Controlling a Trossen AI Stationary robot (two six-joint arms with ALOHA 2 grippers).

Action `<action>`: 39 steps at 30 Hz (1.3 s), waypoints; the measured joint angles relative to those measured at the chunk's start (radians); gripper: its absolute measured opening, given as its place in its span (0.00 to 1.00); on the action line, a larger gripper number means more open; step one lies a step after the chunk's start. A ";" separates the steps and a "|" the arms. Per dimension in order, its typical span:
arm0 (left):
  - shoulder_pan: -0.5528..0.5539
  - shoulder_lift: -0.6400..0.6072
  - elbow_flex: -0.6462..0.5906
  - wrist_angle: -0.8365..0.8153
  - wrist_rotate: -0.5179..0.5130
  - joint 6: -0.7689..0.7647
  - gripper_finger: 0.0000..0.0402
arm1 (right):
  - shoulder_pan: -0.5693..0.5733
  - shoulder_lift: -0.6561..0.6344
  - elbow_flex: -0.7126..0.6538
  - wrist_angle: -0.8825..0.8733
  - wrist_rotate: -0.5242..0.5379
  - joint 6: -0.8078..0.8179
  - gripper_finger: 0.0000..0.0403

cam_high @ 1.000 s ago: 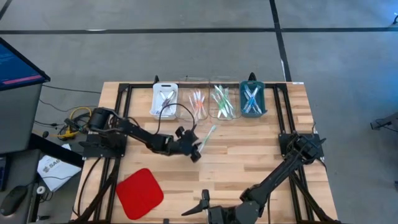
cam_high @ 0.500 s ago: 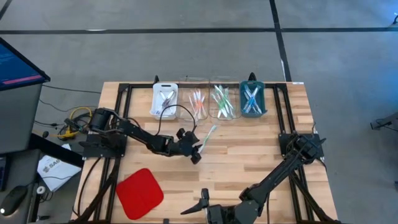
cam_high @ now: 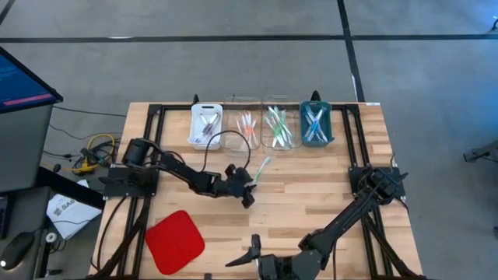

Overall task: Pick & Place Toothbrushes
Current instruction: Put the green toothbrush into the right transparent bin

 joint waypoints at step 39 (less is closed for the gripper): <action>-0.197 -0.293 0.045 -0.336 -0.124 0.035 0.04 | 0.011 0.000 0.000 0.021 0.000 0.050 0.62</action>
